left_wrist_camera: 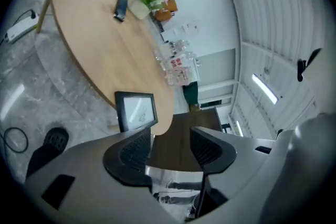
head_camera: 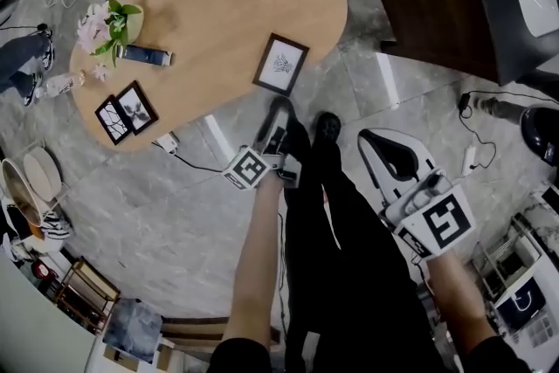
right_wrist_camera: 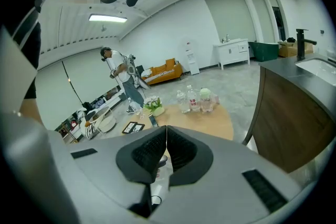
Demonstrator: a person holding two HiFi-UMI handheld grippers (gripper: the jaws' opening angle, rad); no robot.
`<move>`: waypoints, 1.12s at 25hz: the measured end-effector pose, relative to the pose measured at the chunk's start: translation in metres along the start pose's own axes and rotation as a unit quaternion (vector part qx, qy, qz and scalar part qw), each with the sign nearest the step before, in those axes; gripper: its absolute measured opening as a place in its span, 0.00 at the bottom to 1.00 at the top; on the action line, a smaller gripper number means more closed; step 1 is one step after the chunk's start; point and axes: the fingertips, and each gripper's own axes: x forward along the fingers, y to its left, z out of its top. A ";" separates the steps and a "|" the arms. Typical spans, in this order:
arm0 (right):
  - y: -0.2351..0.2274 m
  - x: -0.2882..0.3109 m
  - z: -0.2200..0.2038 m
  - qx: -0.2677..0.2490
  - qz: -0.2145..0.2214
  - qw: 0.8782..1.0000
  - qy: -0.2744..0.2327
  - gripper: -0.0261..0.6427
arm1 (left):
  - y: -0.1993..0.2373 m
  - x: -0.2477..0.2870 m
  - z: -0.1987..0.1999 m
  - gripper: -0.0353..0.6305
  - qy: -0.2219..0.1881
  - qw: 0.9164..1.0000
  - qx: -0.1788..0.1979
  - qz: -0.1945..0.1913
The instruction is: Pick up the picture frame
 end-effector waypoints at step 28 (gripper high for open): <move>-0.027 0.035 -0.070 0.060 -0.031 0.996 0.066 0.06 | 0.100 0.091 -0.013 0.46 0.008 0.994 -0.106 -0.017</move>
